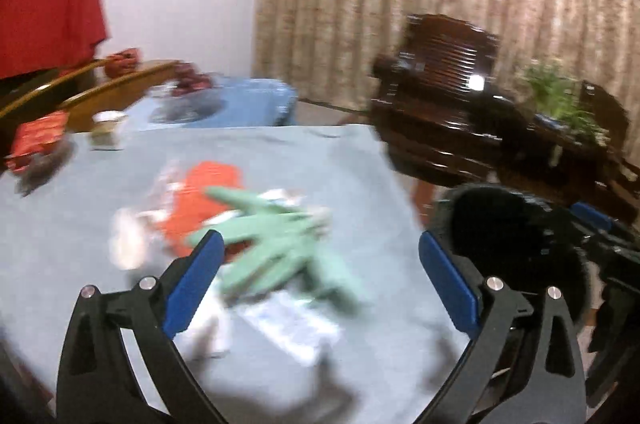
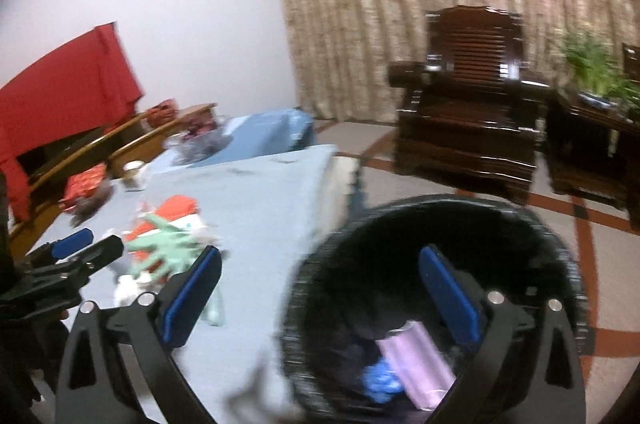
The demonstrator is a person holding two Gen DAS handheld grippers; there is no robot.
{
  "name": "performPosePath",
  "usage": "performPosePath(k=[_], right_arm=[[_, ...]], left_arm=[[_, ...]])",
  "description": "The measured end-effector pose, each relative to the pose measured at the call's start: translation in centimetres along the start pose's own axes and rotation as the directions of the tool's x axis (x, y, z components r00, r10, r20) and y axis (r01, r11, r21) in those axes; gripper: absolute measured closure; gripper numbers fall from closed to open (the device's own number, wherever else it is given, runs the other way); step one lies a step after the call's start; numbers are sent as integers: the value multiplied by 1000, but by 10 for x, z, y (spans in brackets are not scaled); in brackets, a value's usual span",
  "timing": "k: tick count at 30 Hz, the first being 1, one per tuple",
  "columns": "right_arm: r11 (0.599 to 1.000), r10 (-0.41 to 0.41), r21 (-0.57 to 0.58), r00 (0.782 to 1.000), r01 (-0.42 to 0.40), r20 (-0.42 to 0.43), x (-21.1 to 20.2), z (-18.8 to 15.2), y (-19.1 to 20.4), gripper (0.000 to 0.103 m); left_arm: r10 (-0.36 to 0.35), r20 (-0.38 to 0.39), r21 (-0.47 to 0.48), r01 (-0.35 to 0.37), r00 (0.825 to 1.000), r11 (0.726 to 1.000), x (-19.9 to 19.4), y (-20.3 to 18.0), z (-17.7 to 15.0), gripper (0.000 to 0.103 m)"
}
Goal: Collect trash
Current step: 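Move the left gripper back to the table and grasp the white tissue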
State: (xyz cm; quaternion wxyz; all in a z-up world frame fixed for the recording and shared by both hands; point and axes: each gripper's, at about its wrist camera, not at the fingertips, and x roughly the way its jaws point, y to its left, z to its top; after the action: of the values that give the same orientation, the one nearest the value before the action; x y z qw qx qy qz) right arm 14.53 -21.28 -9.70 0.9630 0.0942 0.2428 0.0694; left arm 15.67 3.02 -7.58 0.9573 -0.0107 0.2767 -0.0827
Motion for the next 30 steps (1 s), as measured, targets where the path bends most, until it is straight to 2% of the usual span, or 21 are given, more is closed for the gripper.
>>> performPosePath(k=[4, 8, 18, 20, 22, 25, 27, 30], right_arm=[[996, 78, -47, 997, -78, -14, 15, -4, 40, 6], [989, 128, -70, 991, -130, -30, 32, -11, 67, 6], [982, 142, -113, 987, -150, -77, 68, -23, 98, 6], [983, 139, -111, 986, -148, -88, 73, -26, 96, 6], [983, 137, -109, 986, -148, -100, 78, -29, 96, 6], [982, 134, -114, 984, -147, -116, 85, -33, 97, 6], [981, 136, -119, 983, -151, -127, 90, -35, 98, 6], [980, 142, -123, 981, -159, -136, 95, -37, 102, 6]], left_arm=[[96, -12, -13, -96, 995, 995, -8, 37, -9, 8], [141, -41, -33, -142, 989, 989, -3, 70, -23, 8], [162, -131, -49, -170, 978, 984, 39, 93, -55, 9], [159, -154, -52, -169, 975, 984, 48, 96, -61, 19], [154, -184, -57, -167, 971, 984, 58, 100, -66, 24], [147, -198, -73, -165, 969, 984, 66, 102, -71, 26], [139, -209, -79, -158, 968, 984, 71, 103, -72, 31], [109, -231, -90, -132, 967, 987, 79, 104, -74, 53]])
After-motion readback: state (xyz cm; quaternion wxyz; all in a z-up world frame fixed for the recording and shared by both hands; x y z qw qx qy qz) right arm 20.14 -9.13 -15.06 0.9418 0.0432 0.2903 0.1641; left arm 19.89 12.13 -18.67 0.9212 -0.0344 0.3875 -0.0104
